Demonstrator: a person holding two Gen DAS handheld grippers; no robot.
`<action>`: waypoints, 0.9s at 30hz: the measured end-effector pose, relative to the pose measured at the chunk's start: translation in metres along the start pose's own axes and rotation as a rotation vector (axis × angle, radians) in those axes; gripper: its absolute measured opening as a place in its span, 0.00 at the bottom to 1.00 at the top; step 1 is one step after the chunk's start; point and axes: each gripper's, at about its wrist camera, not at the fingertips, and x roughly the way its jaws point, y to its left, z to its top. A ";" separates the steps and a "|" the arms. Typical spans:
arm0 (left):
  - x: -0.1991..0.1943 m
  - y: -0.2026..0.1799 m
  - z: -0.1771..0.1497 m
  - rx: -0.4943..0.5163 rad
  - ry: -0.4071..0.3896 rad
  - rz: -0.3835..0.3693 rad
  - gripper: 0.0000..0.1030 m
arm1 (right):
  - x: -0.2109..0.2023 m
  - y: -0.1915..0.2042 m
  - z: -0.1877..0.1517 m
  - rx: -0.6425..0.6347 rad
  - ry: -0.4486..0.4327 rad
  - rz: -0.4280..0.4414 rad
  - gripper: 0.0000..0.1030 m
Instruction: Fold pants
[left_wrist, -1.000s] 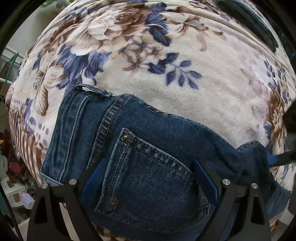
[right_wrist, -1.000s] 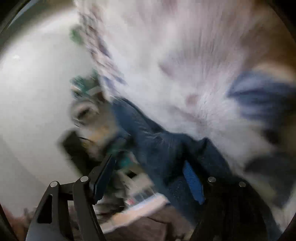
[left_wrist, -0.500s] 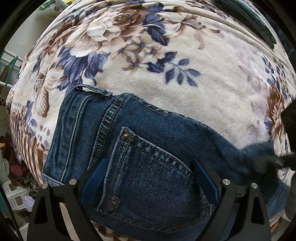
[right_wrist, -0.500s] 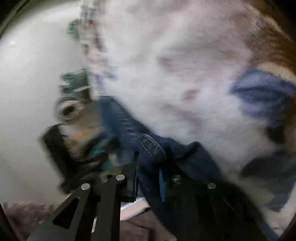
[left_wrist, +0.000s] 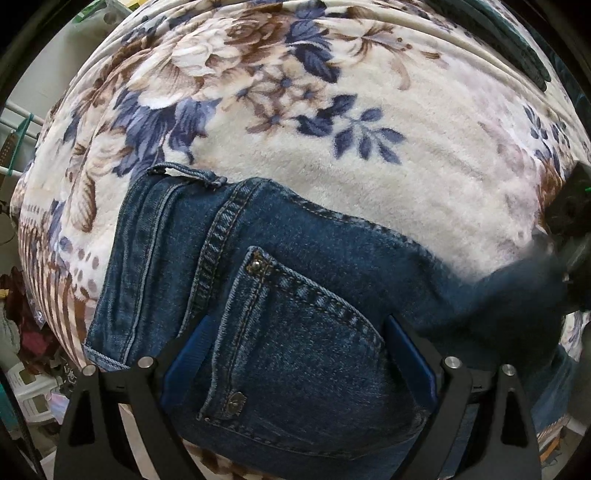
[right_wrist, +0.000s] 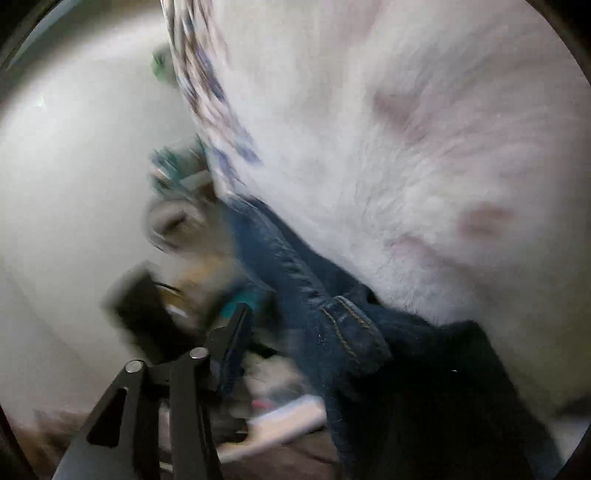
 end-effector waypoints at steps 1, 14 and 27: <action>-0.001 0.002 0.000 -0.008 -0.006 -0.023 0.95 | -0.020 0.000 -0.002 0.025 -0.055 0.070 0.42; 0.007 0.009 0.000 0.011 0.030 0.029 0.95 | -0.042 0.005 0.008 0.047 -0.087 -0.365 0.15; -0.021 0.015 -0.021 0.001 0.023 0.001 0.94 | -0.166 0.023 -0.145 0.091 -0.630 -0.656 0.70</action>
